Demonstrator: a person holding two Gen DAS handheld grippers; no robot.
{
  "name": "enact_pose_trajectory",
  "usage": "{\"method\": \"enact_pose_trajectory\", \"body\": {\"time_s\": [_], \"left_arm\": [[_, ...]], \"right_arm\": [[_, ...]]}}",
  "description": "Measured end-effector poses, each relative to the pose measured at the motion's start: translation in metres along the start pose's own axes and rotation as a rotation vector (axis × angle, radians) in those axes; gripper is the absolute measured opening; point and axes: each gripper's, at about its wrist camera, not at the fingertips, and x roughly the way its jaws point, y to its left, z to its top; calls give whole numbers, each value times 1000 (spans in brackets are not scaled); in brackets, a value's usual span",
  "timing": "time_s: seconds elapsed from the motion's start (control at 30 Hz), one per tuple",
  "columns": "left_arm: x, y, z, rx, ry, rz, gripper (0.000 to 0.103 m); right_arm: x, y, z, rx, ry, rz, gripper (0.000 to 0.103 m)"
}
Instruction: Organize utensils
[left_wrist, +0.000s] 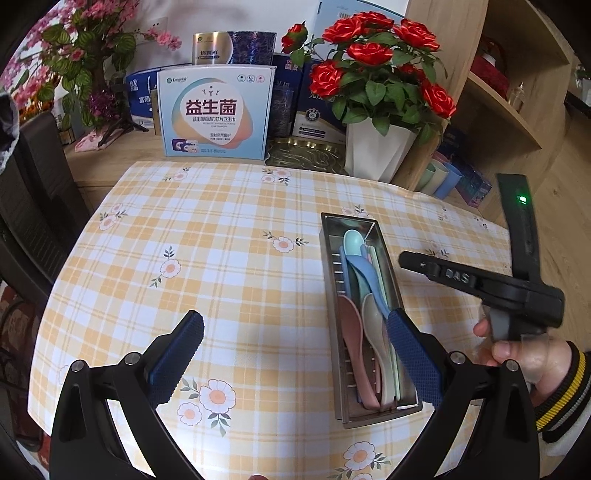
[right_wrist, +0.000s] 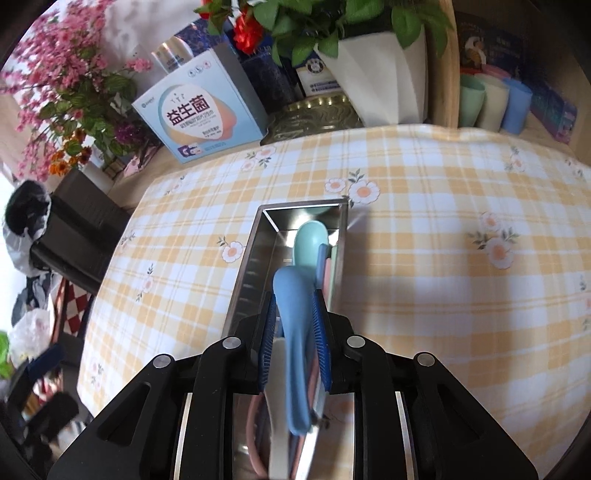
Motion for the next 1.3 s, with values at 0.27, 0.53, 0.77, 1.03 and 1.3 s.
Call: {"method": "enact_pose_trajectory", "body": {"time_s": [0.27, 0.53, 0.77, 1.03, 1.3], "left_arm": [[-22, -21, 12, 33, -36, -8, 97], [-60, -56, 27, 78, -117, 34, 97], [-105, -95, 40, 126, -234, 67, 97], [-153, -128, 46, 153, -325, 36, 97], [-190, -149, 42, 170, -385, 10, 97]], "right_arm": [[-61, -3, -5, -100, -90, -37, 61], [-148, -12, -4, -150, -239, -72, 88], [-225, -12, -12, -183, -394, -80, 88], [-298, -8, -32, -209, -520, -135, 88], [-344, -16, -43, -144, -580, -183, 88]]}}
